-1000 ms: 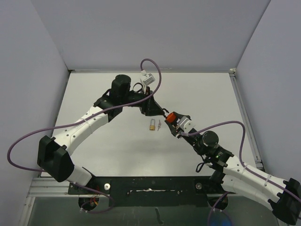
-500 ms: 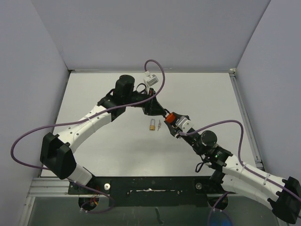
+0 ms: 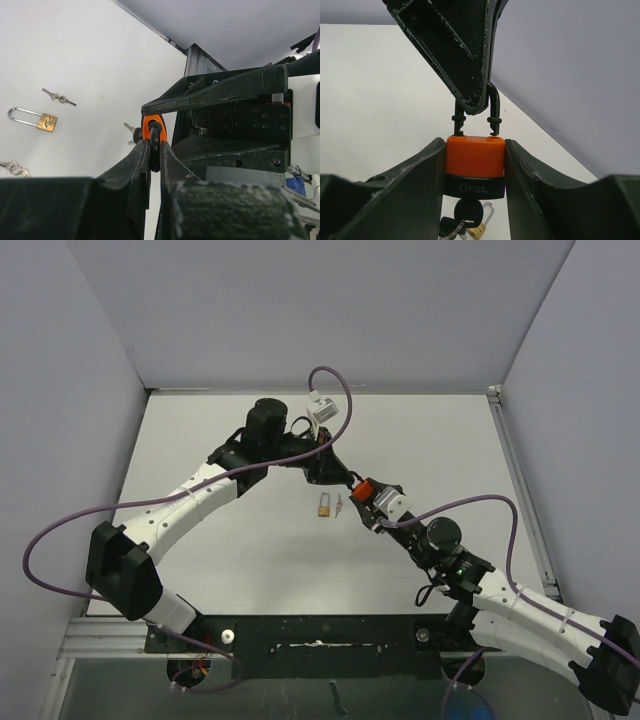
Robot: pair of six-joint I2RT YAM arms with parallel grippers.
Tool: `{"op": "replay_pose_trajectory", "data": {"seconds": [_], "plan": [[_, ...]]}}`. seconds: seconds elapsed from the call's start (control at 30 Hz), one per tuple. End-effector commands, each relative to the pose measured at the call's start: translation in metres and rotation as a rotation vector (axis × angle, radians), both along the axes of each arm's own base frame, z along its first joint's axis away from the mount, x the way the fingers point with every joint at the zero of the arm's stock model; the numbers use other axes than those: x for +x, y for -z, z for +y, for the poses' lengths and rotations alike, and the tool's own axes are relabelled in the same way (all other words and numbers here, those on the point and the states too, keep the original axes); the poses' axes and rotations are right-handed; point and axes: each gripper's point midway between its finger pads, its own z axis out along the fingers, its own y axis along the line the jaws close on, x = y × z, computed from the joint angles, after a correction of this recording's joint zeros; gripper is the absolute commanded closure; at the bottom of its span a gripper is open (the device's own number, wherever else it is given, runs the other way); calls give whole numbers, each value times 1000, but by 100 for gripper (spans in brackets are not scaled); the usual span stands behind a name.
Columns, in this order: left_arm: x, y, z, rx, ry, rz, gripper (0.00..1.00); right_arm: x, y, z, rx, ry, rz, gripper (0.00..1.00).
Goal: Lock with the key
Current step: Lock the lock.
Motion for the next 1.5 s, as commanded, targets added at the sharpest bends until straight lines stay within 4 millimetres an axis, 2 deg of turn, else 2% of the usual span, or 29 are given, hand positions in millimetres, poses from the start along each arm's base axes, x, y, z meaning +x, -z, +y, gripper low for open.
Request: {"op": "replay_pose_trajectory", "data": {"seconds": [0.0,0.17,0.3,0.53,0.63,0.73,0.8,0.87,0.9,0.93,0.97,1.17,1.3,1.47], "plan": [[2,-23,-5,-40,31,-64,92,-4,-61,-5,129,9,-128,100],[2,-19,-5,-30,35,-59,91,-4,-60,-5,128,8,-124,100],[1,-18,-6,-20,43,-62,100,-4,-59,-6,128,11,-124,100],[-1,-16,-6,18,39,-102,100,-3,-59,-5,123,13,-119,100],[2,-24,-3,18,1,-167,100,-1,-57,-4,118,17,-101,100],[5,-36,2,17,-28,-222,100,-2,-59,-1,125,3,-76,73],[8,-43,5,27,-49,-259,100,-2,-60,2,129,-5,-55,61],[11,-50,8,33,-68,-294,100,-3,-62,2,144,-8,-35,25],[13,-53,11,39,-82,-314,100,-3,-63,2,155,-9,-24,12],[15,-57,14,44,-98,-334,100,-5,-67,0,172,-8,-16,5],[18,-61,17,49,-115,-352,100,-7,-69,-2,187,-10,-9,1],[25,-88,38,28,-191,-440,100,-15,-79,-20,322,18,72,2],[24,-108,45,-7,-192,-476,100,-19,-67,-24,392,12,190,1],[17,-122,46,-12,-135,-474,100,-16,-46,-30,528,10,300,1]]}}
